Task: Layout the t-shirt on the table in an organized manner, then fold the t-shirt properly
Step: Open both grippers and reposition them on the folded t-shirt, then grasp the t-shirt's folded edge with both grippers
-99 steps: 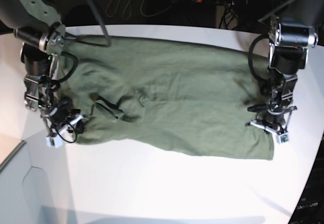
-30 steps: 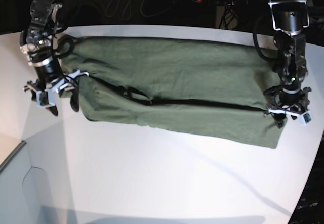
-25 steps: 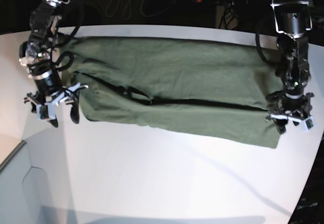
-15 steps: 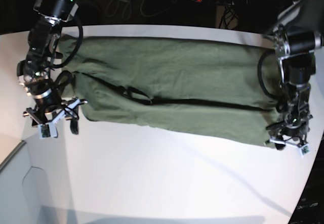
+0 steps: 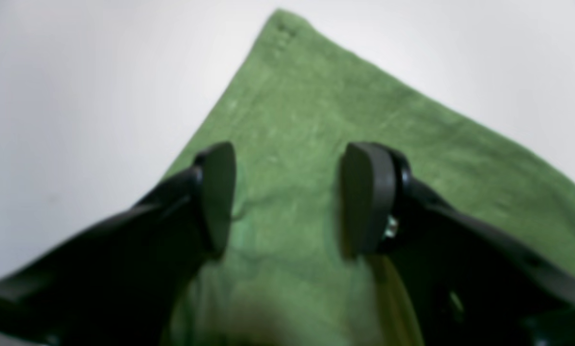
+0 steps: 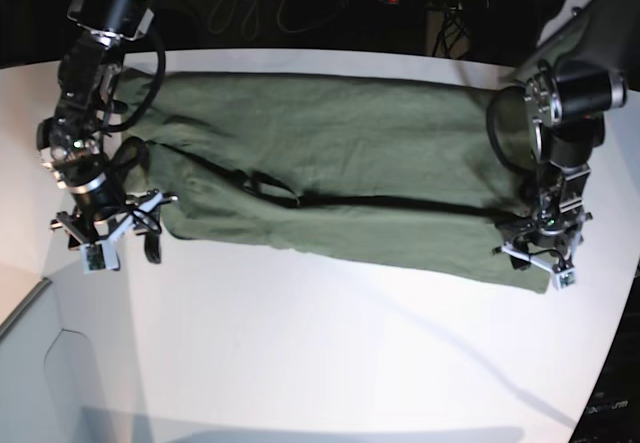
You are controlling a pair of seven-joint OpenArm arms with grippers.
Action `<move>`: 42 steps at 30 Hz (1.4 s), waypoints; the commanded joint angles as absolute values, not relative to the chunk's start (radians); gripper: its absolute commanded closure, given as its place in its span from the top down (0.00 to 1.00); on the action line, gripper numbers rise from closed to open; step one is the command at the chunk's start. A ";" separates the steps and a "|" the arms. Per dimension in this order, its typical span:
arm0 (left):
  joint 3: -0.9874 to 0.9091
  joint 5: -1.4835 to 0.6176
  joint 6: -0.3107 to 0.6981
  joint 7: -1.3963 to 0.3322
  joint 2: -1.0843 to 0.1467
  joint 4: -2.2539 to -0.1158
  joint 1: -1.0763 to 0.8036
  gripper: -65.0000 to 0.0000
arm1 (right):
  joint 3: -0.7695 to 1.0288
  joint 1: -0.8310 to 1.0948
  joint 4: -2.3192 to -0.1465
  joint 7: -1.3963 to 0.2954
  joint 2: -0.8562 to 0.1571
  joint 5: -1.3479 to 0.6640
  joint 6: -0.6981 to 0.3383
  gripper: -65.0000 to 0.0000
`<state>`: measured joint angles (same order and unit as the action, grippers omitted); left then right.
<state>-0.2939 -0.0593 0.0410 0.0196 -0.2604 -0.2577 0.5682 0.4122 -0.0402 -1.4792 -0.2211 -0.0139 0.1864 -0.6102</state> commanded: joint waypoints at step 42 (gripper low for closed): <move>-0.297 -0.050 0.039 -0.001 -0.271 -0.223 0.562 0.00 | 0.257 -0.389 -0.789 -0.292 -0.125 0.176 -0.619 0.57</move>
